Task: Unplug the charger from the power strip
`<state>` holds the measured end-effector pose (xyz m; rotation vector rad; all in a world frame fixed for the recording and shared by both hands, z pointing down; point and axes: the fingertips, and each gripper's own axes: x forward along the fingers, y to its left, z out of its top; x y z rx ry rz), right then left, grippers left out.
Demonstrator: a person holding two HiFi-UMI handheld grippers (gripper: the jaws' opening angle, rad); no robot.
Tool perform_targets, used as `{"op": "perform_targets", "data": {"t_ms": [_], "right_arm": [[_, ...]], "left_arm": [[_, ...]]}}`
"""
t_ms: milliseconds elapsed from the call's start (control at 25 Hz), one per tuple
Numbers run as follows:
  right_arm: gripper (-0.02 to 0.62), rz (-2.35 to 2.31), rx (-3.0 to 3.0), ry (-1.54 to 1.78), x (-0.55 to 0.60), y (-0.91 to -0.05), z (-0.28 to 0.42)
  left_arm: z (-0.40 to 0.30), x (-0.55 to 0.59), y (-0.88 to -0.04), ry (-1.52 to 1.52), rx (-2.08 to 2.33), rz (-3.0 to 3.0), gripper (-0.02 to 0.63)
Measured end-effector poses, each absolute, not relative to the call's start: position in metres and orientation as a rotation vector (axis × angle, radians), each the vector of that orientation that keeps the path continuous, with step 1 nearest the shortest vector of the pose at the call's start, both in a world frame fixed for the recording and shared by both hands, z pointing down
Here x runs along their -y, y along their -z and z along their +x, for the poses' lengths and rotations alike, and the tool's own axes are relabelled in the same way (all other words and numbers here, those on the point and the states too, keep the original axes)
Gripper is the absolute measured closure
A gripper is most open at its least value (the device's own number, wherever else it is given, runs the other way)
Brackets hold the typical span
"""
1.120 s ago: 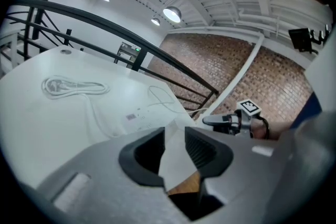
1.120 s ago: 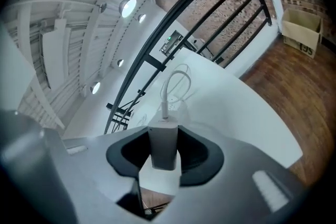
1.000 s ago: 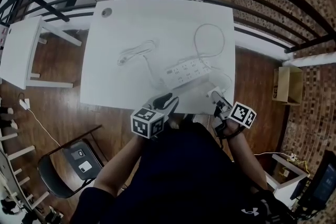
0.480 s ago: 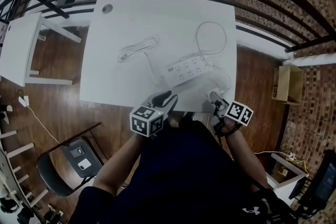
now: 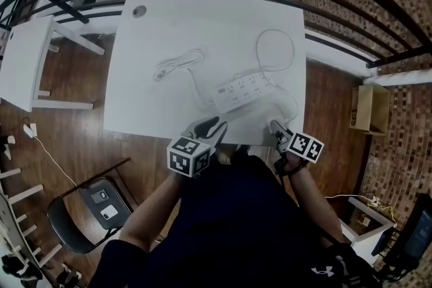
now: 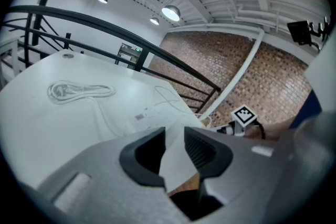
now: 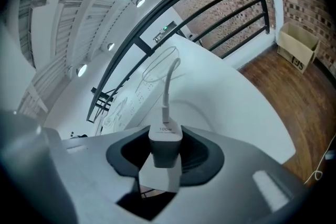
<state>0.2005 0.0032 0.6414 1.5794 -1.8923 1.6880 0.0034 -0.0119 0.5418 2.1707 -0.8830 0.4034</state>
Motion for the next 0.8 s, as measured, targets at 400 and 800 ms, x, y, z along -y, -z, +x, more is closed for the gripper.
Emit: {"op": "perform_targets", "data": {"t_ms": [400, 800], "right_arm": [[0.296, 1.64, 1.748, -1.448, -0.012, -0.649, 0.224], [0.279, 1.774, 1.671, -1.506, -0.022, -0.646, 0.251]], "left_arm": [[0.001, 0.014, -0.545, -0.423, 0.872, 2.194, 0.492], [0.004, 0.017, -0.541, -0.423, 0.845, 2.211, 0.492]]}}
